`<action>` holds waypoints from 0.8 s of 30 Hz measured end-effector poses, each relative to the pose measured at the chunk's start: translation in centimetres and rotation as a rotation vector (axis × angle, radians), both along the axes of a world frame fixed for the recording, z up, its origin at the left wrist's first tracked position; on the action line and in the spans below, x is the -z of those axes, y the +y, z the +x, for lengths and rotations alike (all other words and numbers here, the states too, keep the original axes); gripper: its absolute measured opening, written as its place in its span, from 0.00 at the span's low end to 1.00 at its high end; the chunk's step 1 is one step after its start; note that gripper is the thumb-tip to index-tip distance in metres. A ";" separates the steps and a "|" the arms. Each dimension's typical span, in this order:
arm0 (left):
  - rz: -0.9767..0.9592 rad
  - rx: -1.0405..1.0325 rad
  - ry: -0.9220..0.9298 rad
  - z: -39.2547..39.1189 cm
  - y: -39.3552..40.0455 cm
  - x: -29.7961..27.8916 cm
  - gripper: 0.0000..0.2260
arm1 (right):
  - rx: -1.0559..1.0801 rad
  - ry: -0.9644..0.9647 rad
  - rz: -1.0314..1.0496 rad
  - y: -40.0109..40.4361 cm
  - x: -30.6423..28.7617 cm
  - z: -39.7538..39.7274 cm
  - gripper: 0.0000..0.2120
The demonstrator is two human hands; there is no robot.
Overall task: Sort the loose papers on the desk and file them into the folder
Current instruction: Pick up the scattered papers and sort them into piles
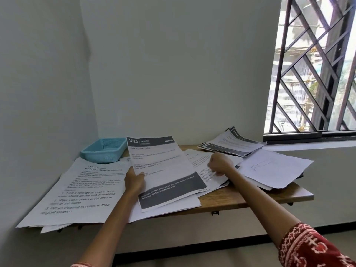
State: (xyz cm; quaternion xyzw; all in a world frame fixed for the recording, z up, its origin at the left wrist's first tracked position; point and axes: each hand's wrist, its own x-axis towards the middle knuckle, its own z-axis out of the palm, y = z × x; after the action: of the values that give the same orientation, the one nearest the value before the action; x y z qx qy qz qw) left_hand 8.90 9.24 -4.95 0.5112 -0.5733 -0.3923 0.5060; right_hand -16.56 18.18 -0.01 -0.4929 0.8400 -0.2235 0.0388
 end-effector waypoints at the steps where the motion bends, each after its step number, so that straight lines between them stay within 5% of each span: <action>1: -0.005 0.001 -0.009 0.0 0.1 0.3 0.17 | 0.072 0.111 0.036 0.6 -0.3 -0.3 0.10; 5: -0.022 0.013 -0.020 0.0 0.3 0.5 0.17 | 0.310 0.375 0.168 2.4 -0.7 -1.5 0.13; 14: -0.037 0.043 -0.011 0.0 0.3 0.7 0.17 | 0.223 0.060 0.091 0.5 0.1 -0.8 0.16; 24: -0.048 0.039 -0.095 -0.1 -0.1 1.1 0.16 | 0.310 0.285 0.061 -0.6 1.9 -3.3 0.30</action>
State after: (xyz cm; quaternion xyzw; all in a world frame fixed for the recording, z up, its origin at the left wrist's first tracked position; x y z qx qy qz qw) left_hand 8.77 9.12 -6.05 0.5059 -0.6158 -0.3632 0.4826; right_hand -19.85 17.55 -1.96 -0.3830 0.9092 -0.1293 -0.1002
